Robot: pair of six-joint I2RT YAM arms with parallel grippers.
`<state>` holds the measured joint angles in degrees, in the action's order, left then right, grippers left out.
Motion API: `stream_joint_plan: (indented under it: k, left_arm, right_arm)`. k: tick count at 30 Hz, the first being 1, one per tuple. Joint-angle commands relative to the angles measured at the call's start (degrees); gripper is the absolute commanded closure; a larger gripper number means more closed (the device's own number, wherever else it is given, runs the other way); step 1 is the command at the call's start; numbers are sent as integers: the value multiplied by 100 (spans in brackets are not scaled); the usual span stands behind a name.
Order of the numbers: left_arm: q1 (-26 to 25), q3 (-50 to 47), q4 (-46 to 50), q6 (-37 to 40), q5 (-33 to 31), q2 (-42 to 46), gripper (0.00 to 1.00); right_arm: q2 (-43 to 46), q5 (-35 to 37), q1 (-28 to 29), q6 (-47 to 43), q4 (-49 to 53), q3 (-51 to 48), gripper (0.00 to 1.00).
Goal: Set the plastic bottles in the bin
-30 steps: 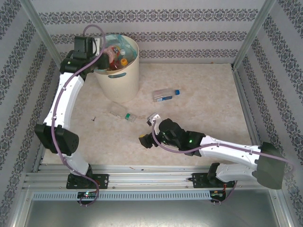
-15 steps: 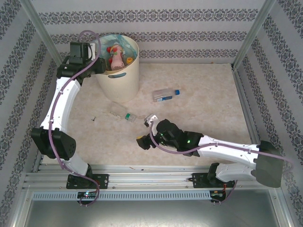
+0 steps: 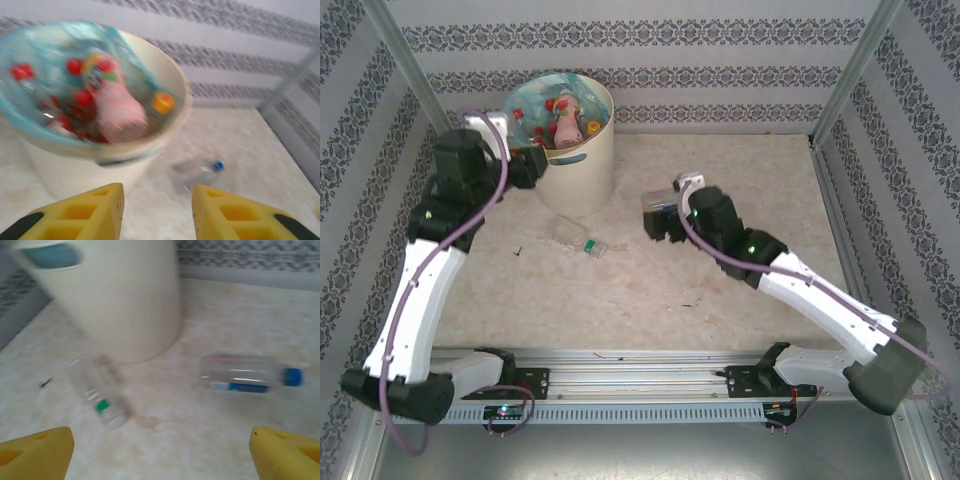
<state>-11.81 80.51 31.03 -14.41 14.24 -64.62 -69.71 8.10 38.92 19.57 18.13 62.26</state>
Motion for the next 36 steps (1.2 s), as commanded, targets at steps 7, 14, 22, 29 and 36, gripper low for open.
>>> stream_joint_plan:
  k: [7, 14, 22, 29, 36]
  left_arm:
    - [-1742, -2434, -883, 1510, 79, 1311, 44]
    - [-1846, -3412, -1401, 2057, 212, 1940, 26]
    - [-1850, -3691, -1416, 2391, 127, 2364, 18]
    - [-1846, -3844, -1569, 2517, -779, 2832, 13]
    - [-1847, -3962, -1694, 2540, -1064, 3026, 9]
  right_arm:
    - [-2101, -717, -1598, 1427, 931, 1029, 8]
    - [-3429, -181, -1404, 2722, 472, 1729, 3]
    - [-4715, 617, -1006, 3559, 685, 2875, 2]
    - [-5459, 1075, -982, 4224, 1306, 3582, 2]
    - [-5633, 879, -1063, 4265, 1272, 3396, 2]
